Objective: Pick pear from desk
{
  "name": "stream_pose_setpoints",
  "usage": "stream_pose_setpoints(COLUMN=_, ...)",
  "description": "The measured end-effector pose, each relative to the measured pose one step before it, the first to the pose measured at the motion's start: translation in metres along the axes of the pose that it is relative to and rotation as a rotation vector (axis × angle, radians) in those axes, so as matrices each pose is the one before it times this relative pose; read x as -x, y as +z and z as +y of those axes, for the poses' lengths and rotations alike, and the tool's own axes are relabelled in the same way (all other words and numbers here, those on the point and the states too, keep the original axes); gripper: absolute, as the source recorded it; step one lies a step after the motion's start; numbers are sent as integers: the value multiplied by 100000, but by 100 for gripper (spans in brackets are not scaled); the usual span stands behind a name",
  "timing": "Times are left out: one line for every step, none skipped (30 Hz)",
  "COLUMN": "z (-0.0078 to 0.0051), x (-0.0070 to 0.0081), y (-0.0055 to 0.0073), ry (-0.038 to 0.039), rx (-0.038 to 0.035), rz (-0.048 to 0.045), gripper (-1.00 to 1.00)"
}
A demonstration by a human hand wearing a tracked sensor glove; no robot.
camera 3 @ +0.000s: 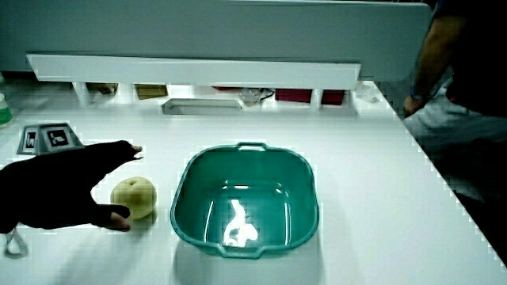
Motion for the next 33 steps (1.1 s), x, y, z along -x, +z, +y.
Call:
stream_pose_setpoints(z=549, x=376, y=0, ry=854, rx=399, rz=-453, gripper=0)
stream_pose_setpoints(z=2134, x=2773, y=-1500, ry=5756, rx=-745, rz=3122, gripper=0)
stream_pose_setpoints(z=-992, x=-1777, y=1492, ry=-5541, rx=2596, rz=-5245, gripper=0)
stream_pose_setpoints(z=266, x=177, y=164, ry=3335, rx=1303, rz=-2320, gripper=0)
stream_pose_setpoints(z=542, x=400, y=-26, ry=2105, rx=2116, rz=-2271, gripper=0)
stream_pose_setpoints(z=630, x=429, y=-67, ry=575, rx=1956, rz=-2447, gripper=0)
stream_pose_setpoints(z=356, x=151, y=93, ry=1991, rx=1661, rz=-844, gripper=0)
stream_pose_setpoints(z=360, x=139, y=57, ry=2057, rx=1609, rz=-1223, gripper=0)
stream_pose_setpoints(z=559, x=279, y=-52, ry=560, rx=1058, rz=-265, gripper=0)
stream_pose_setpoints(z=269, x=94, y=11, ry=1662, rx=903, rz=-507, gripper=0)
stream_pose_setpoints(z=415, x=209, y=-58, ry=20, rx=287, rz=-369, gripper=0)
stream_pose_setpoints(z=354, x=159, y=-68, ry=1356, rx=1659, rz=-1078, gripper=0)
stream_pose_setpoints(z=316, x=96, y=-107, ry=929, rx=778, rz=-191, gripper=0)
stream_pose_setpoints(z=307, x=99, y=-119, ry=509, rx=458, rz=129, gripper=0)
stream_pose_setpoints(z=449, x=190, y=-142, ry=955, rx=1546, rz=-106, gripper=0)
stream_pose_setpoints(z=130, x=-43, y=-24, ry=1250, rx=959, rz=-384, gripper=0)
stream_pose_setpoints(z=514, x=228, y=-132, ry=-291, rx=846, rz=869, gripper=0)
stream_pose_setpoints(z=235, x=156, y=-71, ry=349, rx=10, rz=-1350, gripper=0)
stream_pose_setpoints(z=329, x=201, y=-96, ry=276, rx=1042, rz=-576, gripper=0)
stream_pose_setpoints(z=69, x=-30, y=2, ry=1215, rx=982, rz=494, gripper=0)
stream_pose_setpoints(z=301, x=160, y=-86, ry=400, rx=650, rz=90, gripper=0)
stream_pose_setpoints(z=211, x=132, y=-78, ry=746, rx=152, rz=-699, gripper=0)
stream_pose_setpoints(z=128, x=70, y=-23, ry=529, rx=842, rz=403, gripper=0)
stream_pose_setpoints(z=126, x=142, y=-56, ry=132, rx=733, rz=217, gripper=0)
stream_pose_setpoints(z=162, x=181, y=-97, ry=-617, rx=-728, rz=-1678, gripper=0)
stream_pose_setpoints(z=-130, x=-80, y=16, ry=964, rx=164, rz=658, gripper=0)
stream_pose_setpoints(z=75, x=32, y=-26, ry=-170, rx=82, rz=-12, gripper=0)
stream_pose_setpoints(z=13, x=-26, y=-7, ry=-11, rx=401, rz=-639, gripper=0)
stream_pose_setpoints(z=-29, x=-44, y=-5, ry=184, rx=-214, rz=247, gripper=0)
stream_pose_setpoints(z=207, x=139, y=-66, ry=-558, rx=-175, rz=37, gripper=0)
stream_pose_setpoints(z=-137, x=-44, y=7, ry=174, rx=-5, rz=-600, gripper=0)
stream_pose_setpoints(z=-143, x=-122, y=33, ry=559, rx=64, rz=214, gripper=0)
stream_pose_setpoints(z=77, x=14, y=-19, ry=-223, rx=-658, rz=203, gripper=0)
